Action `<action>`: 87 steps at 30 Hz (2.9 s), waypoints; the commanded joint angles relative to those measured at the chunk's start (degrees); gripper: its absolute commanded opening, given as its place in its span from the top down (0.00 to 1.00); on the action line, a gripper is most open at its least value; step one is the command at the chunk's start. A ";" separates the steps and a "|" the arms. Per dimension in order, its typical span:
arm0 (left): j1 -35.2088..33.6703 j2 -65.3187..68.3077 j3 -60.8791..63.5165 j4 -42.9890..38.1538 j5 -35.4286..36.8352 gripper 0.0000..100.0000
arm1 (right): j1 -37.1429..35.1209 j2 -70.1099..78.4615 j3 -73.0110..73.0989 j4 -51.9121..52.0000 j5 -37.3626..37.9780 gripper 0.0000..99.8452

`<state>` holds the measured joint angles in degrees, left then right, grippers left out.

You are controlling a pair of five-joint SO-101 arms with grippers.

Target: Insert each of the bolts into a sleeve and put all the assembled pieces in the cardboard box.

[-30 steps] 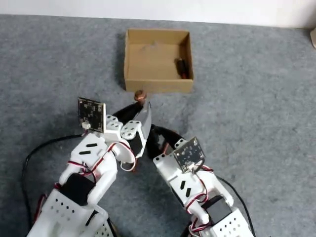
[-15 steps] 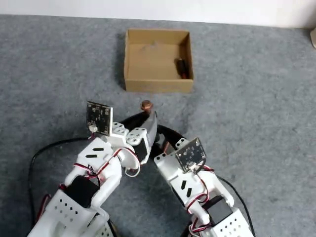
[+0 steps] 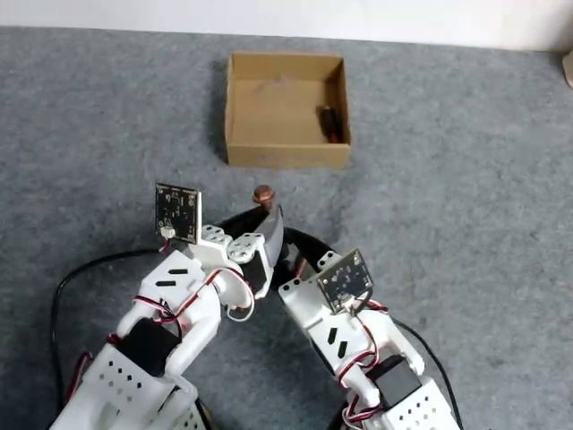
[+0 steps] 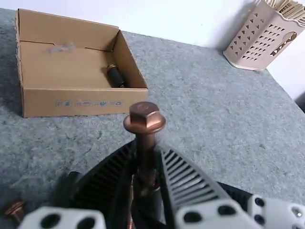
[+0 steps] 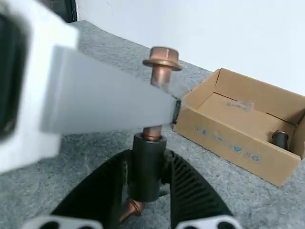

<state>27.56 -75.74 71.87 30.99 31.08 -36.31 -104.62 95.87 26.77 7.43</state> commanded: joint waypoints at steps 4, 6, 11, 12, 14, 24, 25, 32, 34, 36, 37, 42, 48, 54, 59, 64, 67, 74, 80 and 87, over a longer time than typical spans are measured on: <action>0.66 -0.75 2.77 0.88 0.18 1.00 | 0.66 -0.75 7.78 -1.89 0.26 1.00; 1.80 -0.84 4.00 0.88 -0.97 1.00 | 0.75 -0.75 7.78 -1.98 0.44 1.00; 2.24 -0.75 5.05 0.79 -4.92 0.99 | 2.86 -0.75 7.78 -1.98 0.26 1.00; 2.33 -0.75 5.14 0.79 -5.01 0.98 | 2.77 -0.75 7.78 -1.98 0.26 1.00; 2.33 -0.75 5.23 0.79 -4.75 0.90 | 2.77 -0.75 7.78 -1.98 0.26 1.00; 2.33 -0.75 7.16 0.88 -1.23 0.55 | 2.77 -0.75 7.87 -1.98 0.26 1.00; 2.15 -0.75 7.16 0.88 -1.32 0.56 | 2.77 -0.75 7.87 -1.98 0.26 1.00; 1.89 -0.84 5.76 0.88 -0.62 0.67 | 2.68 -0.48 7.87 -1.80 0.26 1.00; 1.80 -0.84 4.70 0.88 1.05 0.73 | 2.68 -0.48 7.87 -1.71 0.26 1.00; 1.27 -0.84 4.18 0.97 1.49 0.81 | 2.68 -0.40 7.87 -1.71 0.26 1.00; 1.01 -0.84 4.09 0.88 1.67 0.85 | 2.68 -0.40 7.87 -1.71 0.18 1.00; 1.01 -0.84 3.74 0.79 1.41 0.98 | 2.86 -0.40 7.87 -1.71 0.18 1.00; 0.92 -0.84 3.21 0.79 1.41 0.99 | 2.86 -0.40 7.87 -1.71 0.18 1.00; 1.36 -0.84 3.21 0.79 1.41 0.99 | 2.86 -0.40 7.87 -1.71 0.18 1.00; 1.19 -0.84 3.65 -1.85 1.41 0.95 | 2.86 -0.40 7.87 -1.71 0.18 1.00; 1.27 -0.84 3.74 -1.76 1.41 0.71 | 2.77 -0.40 7.87 -1.71 0.18 1.00; 1.10 -0.84 3.74 -1.67 1.58 0.59 | 2.77 -0.40 7.87 -1.71 0.18 1.00; 0.84 -0.84 3.03 -2.20 1.41 0.62 | 2.77 -0.40 7.87 -1.71 0.18 1.00; -6.81 -0.84 1.19 -8.97 1.85 0.68 | 2.77 -0.40 7.78 -1.71 0.18 1.00; -16.57 -0.31 2.07 -9.67 1.49 0.90 | 2.77 -0.40 7.78 -1.71 0.18 1.00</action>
<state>14.55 -76.00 76.44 22.46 32.66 -33.93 -104.53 95.87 26.86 7.43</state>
